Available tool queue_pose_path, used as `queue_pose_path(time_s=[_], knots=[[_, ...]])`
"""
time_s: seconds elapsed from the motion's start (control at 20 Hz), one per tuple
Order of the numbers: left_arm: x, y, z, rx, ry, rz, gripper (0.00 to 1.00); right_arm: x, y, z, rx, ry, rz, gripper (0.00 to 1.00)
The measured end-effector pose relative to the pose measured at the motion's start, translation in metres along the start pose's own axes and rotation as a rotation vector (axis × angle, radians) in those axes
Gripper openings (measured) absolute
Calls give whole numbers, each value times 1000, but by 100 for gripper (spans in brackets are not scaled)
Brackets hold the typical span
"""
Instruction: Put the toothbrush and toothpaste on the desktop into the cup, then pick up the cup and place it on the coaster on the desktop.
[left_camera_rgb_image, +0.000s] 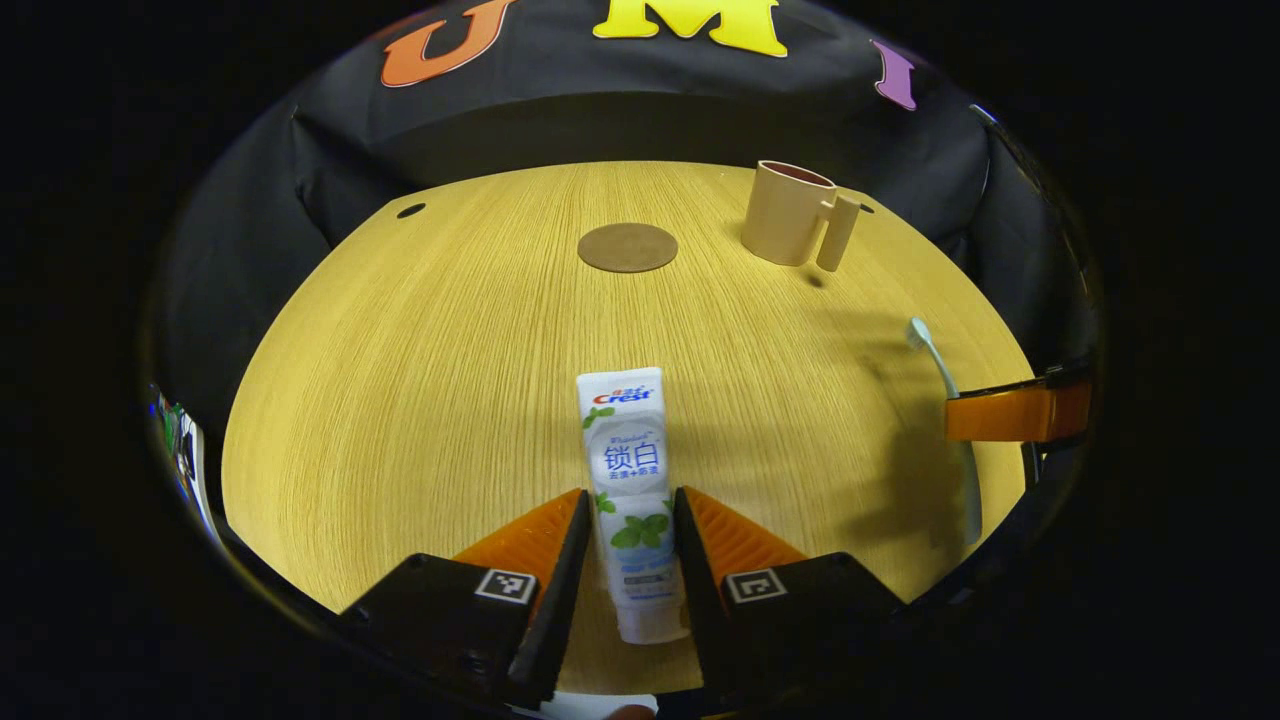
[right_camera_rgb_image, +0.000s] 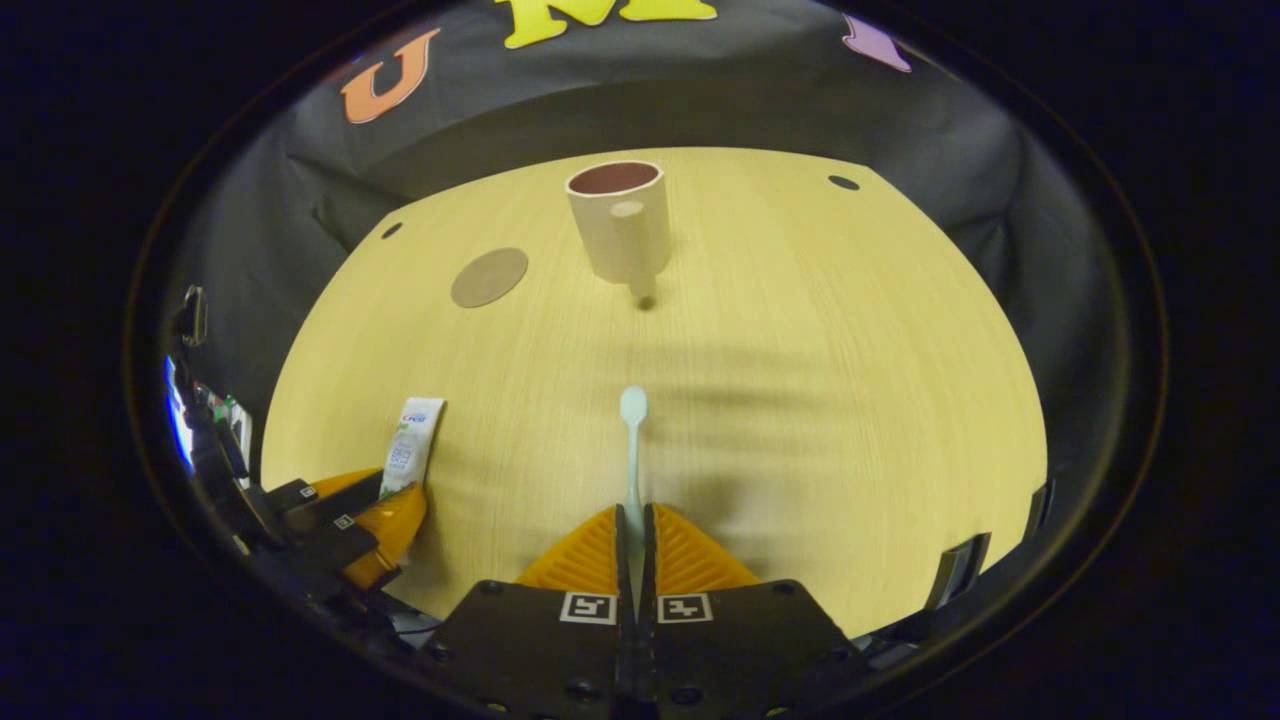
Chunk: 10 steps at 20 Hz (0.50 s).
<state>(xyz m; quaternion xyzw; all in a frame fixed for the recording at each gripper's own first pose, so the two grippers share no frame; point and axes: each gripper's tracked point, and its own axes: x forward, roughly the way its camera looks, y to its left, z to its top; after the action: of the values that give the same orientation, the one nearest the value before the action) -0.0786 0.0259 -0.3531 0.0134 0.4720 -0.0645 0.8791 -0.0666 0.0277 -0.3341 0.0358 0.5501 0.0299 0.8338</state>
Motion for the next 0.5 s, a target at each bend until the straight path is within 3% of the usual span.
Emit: queue_pose_path(time_s=[0.3, 0.5], knots=[[1, 3, 18, -4, 3, -9, 37, -19, -1, 29, -6, -88, 9, 0], [-9, 0, 24, 16, -27, -28, 30, -30, 2, 68, -11, -186, 24, 0]])
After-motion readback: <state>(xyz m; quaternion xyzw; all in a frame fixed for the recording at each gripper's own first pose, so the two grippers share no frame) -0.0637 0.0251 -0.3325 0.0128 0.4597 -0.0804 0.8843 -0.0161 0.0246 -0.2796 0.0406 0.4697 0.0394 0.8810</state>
